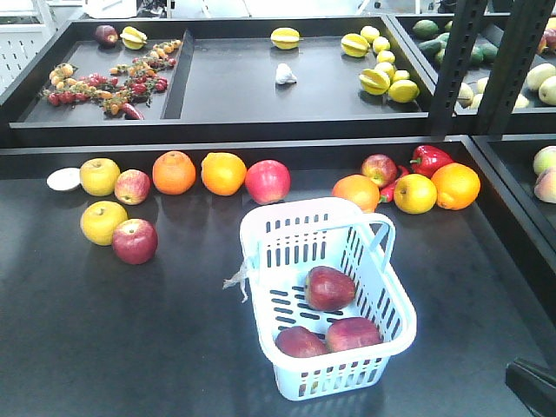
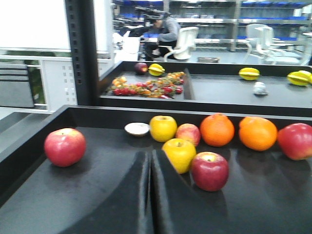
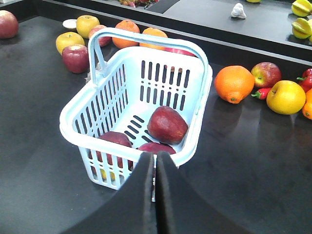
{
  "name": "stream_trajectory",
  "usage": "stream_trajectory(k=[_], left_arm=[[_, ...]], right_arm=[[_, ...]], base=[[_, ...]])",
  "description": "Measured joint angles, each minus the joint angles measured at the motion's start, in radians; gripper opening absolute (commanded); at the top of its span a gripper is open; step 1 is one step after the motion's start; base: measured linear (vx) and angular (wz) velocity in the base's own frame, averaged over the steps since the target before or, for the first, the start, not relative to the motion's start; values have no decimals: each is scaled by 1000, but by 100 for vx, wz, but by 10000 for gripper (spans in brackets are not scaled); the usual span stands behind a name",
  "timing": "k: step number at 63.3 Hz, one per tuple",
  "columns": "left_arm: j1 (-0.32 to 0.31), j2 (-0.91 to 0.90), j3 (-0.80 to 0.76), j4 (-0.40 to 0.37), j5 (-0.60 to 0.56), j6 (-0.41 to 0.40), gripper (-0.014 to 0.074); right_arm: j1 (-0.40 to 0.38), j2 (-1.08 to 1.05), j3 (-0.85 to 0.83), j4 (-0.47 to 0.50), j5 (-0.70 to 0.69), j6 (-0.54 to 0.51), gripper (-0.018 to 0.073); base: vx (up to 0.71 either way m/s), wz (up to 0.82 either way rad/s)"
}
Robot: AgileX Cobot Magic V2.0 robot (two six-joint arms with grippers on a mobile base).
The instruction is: Pick three apples into basket with both arms
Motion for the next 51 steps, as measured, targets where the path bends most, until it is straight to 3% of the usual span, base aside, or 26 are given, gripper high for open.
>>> stream_trajectory(k=[51], left_arm=[[7,0,0,0,0,-1,-8]], right_arm=[[0,0,0,0,0,0,-3]], base=[[0,0]])
